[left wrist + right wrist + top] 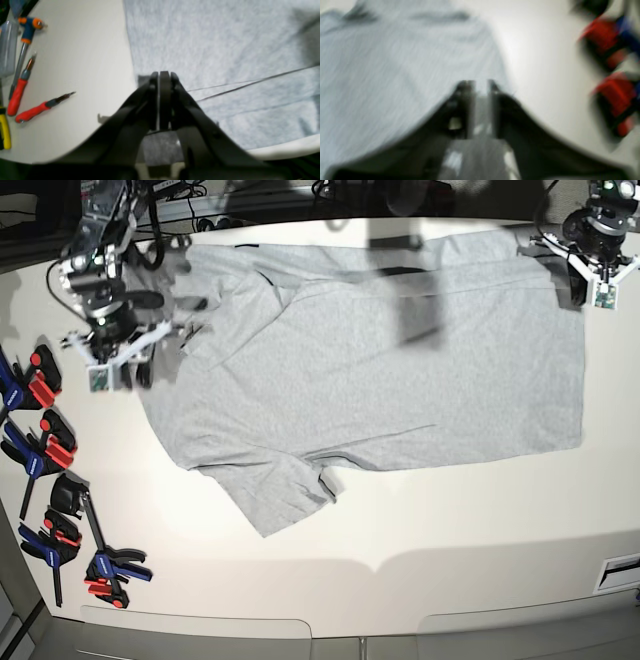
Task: Fold the T-shirt properly
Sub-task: 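Move the right gripper to the sleeve and grasp the side edge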
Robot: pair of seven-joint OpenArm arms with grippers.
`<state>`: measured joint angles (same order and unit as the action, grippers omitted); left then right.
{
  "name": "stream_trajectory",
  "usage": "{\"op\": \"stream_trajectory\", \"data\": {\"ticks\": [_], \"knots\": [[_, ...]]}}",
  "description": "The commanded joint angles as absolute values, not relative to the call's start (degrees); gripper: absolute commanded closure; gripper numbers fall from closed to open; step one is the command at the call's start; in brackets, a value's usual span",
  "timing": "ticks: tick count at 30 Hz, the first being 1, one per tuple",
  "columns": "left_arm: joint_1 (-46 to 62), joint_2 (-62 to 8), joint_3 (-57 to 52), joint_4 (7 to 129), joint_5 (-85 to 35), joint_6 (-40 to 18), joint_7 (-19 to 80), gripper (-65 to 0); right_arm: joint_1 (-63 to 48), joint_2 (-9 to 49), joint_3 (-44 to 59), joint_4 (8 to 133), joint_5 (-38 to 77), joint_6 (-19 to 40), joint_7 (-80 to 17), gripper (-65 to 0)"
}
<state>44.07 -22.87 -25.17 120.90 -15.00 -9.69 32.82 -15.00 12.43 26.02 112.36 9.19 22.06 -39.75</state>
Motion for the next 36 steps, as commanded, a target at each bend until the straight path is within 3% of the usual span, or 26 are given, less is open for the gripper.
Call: {"op": "stream_trajectory", "data": {"ticks": [1,4,6,8,11,15,20,23,36], "knots": [[44.4,-23.5,-25.6,121.8,-15.0,-9.4,31.7,0.0,-12.9,13.6,26.3,111.7,8.9,20.4,-37.9,-24.2],[44.4,-23.5,-25.6,121.8,-15.0,-9.4,31.9,0.0,-6.7,16.0,26.3,103.8,9.2,19.7,-37.7,-25.8],[44.4,-23.5,-25.6,121.8,-15.1,-9.4,31.9,0.0,-1.7,18.2,26.3,95.5,11.4,19.7,-37.9,-30.2],[44.4,-23.5,-25.6,121.8,-15.1,-9.4,31.9,-5.0,4.0,20.8,26.3,85.7,15.2,20.7,-38.7,-34.4],[44.4,-23.5,-25.6,121.8,-15.0,-9.4,31.9,-10.7,13.5,24.4,26.2,69.7,21.4,26.9,-40.7,-35.4],[44.4,-23.5,-25.6,121.8,-15.1,-9.4,31.9,-11.5,25.7,28.1,26.2,48.5,28.7,35.7,-42.6,-35.4],[44.4,-23.5,-25.6,121.8,-15.1,-9.4,31.8,-11.5,36.6,29.1,26.2,28.2,27.7,37.3,-41.1,-35.4],[44.4,-23.5,-25.6,121.8,-16.1,-9.4,31.9,-11.5,38.9,27.7,26.2,23.5,24.0,37.1,-38.8,-35.3],[41.9,-23.5,-25.6,121.8,-16.6,-9.4,32.6,-11.5,38.9,22.4,26.0,23.4,16.2,34.5,-35.9,-35.1]]}}
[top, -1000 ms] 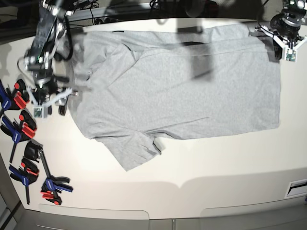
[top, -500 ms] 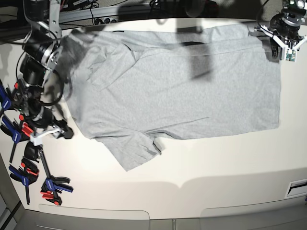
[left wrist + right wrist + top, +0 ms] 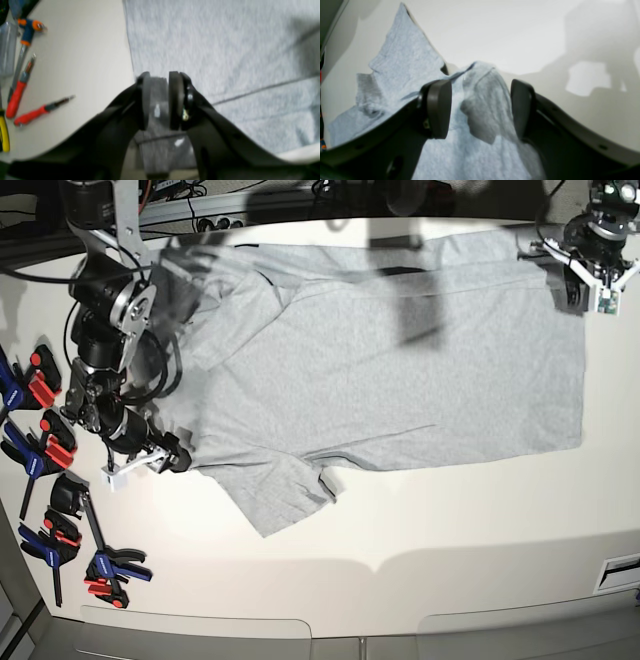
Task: Fold the T-shirt properly
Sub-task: 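Move the right gripper to the sleeve and grasp the side edge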
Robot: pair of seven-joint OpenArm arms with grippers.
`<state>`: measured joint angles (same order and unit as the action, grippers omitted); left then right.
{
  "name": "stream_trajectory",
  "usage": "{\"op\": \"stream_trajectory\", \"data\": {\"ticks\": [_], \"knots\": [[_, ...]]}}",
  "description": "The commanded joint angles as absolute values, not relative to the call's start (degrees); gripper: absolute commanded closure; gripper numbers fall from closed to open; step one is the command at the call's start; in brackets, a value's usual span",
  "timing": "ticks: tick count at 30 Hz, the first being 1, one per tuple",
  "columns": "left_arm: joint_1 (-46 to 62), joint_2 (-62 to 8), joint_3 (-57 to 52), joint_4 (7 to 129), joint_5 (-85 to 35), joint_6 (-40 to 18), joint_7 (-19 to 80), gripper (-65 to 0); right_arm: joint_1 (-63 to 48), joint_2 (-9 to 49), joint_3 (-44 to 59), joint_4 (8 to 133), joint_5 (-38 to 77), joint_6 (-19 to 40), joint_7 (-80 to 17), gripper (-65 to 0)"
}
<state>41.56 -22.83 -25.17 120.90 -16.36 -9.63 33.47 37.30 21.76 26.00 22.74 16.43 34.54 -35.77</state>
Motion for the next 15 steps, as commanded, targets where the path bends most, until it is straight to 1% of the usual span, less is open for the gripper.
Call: {"op": "stream_trajectory", "data": {"ticks": [1,3,8,11,15], "knots": [[41.5,-23.5,-25.6,121.8,-17.1,-9.4,32.9,-11.5,38.9,22.4,25.3,23.4,16.1,34.5,-35.7,-35.1],[40.8,-23.5,-25.6,121.8,-18.5,-9.4,33.0,-11.5,38.9,22.4,22.5,23.4,13.0,34.2,-34.0,-35.1],[40.4,-23.5,-25.5,121.8,-18.7,-9.4,33.0,-11.5,38.9,22.4,9.5,23.4,4.8,28.7,-28.3,-35.1],[40.5,-23.5,-25.5,121.8,-18.7,-9.4,33.4,-11.5,38.9,22.4,2.6,23.4,4.5,26.1,-26.4,-35.0],[40.5,-23.5,-25.5,121.8,-18.7,-9.4,33.8,-11.5,38.9,22.2,-2.8,23.4,5.7,25.9,-26.3,-34.3]]}}
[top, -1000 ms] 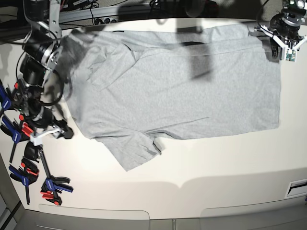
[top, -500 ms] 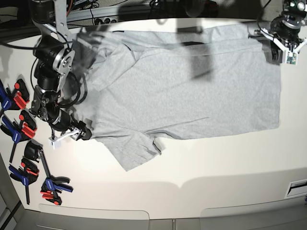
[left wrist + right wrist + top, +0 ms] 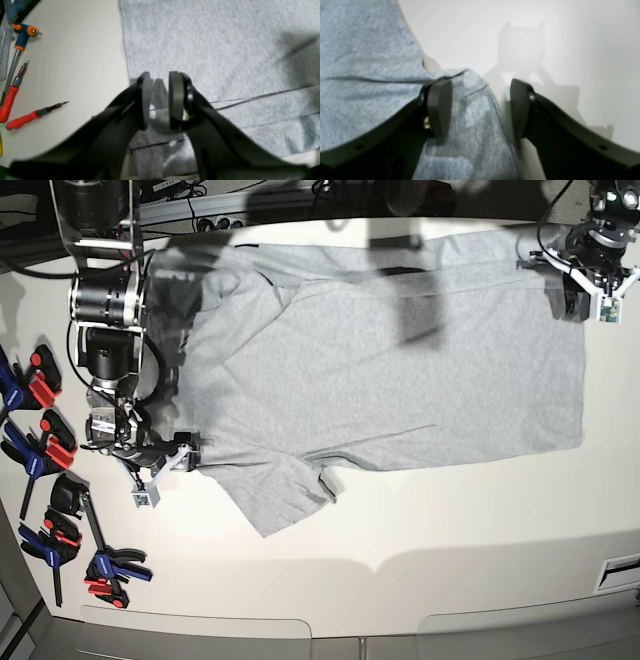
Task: Fold the T-shirt properly
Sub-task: 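Move the right gripper to the sleeve and grasp the side edge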
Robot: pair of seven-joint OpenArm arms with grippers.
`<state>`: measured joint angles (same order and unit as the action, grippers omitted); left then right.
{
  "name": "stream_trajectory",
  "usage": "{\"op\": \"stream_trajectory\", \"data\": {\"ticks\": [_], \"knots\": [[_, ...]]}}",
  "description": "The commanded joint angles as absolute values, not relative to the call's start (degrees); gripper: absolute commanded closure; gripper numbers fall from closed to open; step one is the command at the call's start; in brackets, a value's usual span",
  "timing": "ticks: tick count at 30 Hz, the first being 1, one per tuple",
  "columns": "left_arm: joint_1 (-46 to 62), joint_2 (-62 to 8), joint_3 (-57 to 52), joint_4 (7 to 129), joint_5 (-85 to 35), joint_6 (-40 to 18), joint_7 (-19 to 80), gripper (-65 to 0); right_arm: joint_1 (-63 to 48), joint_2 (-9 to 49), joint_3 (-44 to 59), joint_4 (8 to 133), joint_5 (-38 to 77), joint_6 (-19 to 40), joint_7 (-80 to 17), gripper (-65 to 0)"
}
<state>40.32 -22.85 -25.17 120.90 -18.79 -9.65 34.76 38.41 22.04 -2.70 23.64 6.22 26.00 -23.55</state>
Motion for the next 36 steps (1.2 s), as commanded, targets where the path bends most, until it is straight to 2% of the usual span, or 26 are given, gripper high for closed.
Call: {"op": "stream_trajectory", "data": {"ticks": [1,6,9,11,13,16,17,21,25,29,32,36], "knots": [[40.5,-23.5,-25.5,121.8,-18.7,-9.4,33.8,-11.5,38.8,22.0,-3.5,23.4,6.3,26.1,-26.6,-33.2],[40.4,-23.5,-25.5,121.8,-18.7,-9.4,33.8,-11.5,38.5,21.1,-4.0,23.4,8.3,31.5,-28.0,-28.9],[40.4,-23.5,-25.5,121.8,-18.6,-9.4,33.9,-11.5,38.0,20.8,-4.0,23.4,13.2,33.0,-28.6,-28.6],[40.4,-23.5,-25.5,121.8,-18.5,-9.4,33.8,-11.5,37.9,20.8,-4.0,23.4,15.2,33.3,-28.6,-25.6],[40.4,-23.5,-25.5,121.8,-18.5,-9.4,33.9,-11.5,38.0,20.8,-4.0,23.4,15.5,33.3,-28.5,-19.5],[40.2,-23.5,-25.5,121.8,-18.5,-9.4,33.8,-11.5,38.0,20.8,-4.0,23.4,15.4,33.3,-28.4,-2.5],[39.9,-23.5,-25.6,121.8,-18.5,-9.4,33.9,-11.5,37.9,20.8,-4.0,23.4,15.4,33.3,-28.4,0.0],[35.9,-23.6,-25.6,119.9,-18.5,-9.4,33.8,-11.5,37.9,20.8,-4.0,23.4,15.1,33.3,-27.1,0.0],[26.9,-24.6,-25.6,111.9,-18.6,-9.4,33.0,-11.5,38.0,20.8,-4.0,23.4,15.0,33.3,-26.9,0.0],[14.5,-28.1,-25.5,97.2,-24.1,-10.1,31.9,-13.1,37.9,20.8,-4.0,23.4,15.0,33.3,-26.9,0.0],[4.1,-30.7,-25.5,83.7,-28.8,-13.6,32.8,-17.9,37.9,20.8,-4.0,23.4,15.0,33.3,-26.9,0.0],[-9.0,-33.4,-25.5,64.8,-35.0,-15.1,35.6,-24.7,37.9,20.8,-4.0,23.4,15.0,33.3,-26.9,0.0]]}}
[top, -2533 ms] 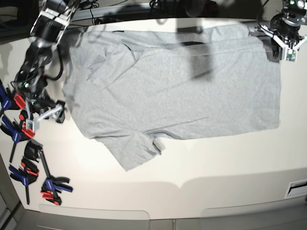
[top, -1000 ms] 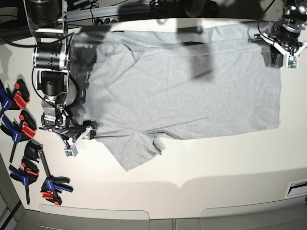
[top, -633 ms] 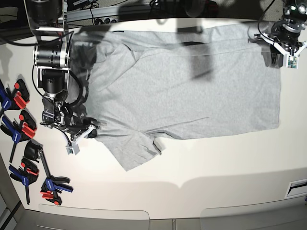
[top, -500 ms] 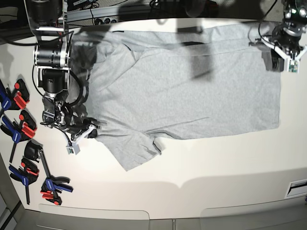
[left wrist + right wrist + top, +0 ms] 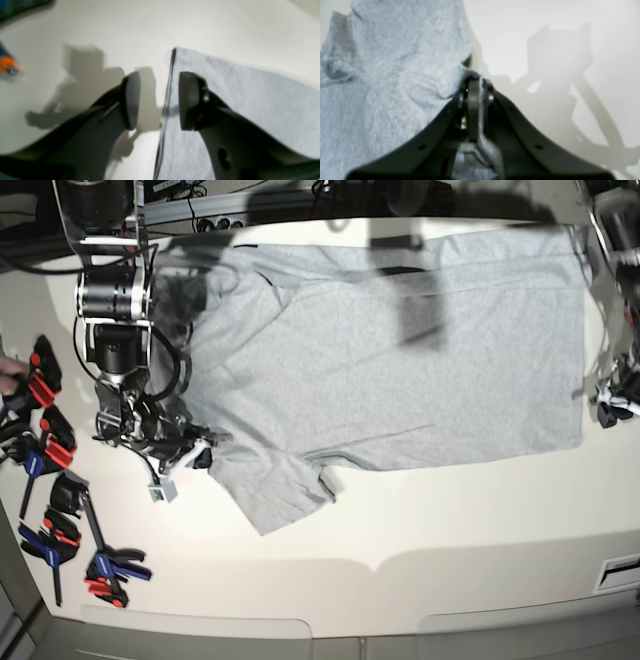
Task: Fold the T-shirt properly
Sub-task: 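Move the right gripper to the sleeve and grasp the side edge, then fold the shirt's side lengthwise toward the middle with both grippers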
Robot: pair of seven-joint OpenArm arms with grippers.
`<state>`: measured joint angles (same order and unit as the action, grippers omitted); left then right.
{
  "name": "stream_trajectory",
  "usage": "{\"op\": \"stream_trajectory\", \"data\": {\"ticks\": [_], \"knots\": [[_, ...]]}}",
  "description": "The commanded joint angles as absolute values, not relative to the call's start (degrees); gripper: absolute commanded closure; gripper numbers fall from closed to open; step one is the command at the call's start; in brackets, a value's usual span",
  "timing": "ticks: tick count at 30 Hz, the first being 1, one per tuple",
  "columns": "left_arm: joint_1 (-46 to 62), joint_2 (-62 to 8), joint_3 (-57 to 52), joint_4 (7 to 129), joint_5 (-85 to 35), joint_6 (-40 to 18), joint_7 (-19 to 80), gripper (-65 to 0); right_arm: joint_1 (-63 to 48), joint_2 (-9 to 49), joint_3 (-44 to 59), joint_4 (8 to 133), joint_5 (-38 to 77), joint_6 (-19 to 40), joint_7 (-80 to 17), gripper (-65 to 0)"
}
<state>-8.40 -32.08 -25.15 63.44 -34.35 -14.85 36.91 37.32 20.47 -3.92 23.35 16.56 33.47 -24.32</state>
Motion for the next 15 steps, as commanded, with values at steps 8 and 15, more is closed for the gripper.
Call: {"op": "stream_trajectory", "data": {"ticks": [8,15], "knots": [[-24.8,-36.3,-25.5,29.2,-40.8,-19.8,37.5,-28.7,37.9,20.8,-4.0,23.4,15.0,33.3,-27.0,0.0],[-28.2,-34.4,-25.5,20.7,-45.5,-24.8,38.0,-28.6,37.9,20.8,-4.0,23.4,15.0,33.3,-27.0,0.0]]}}
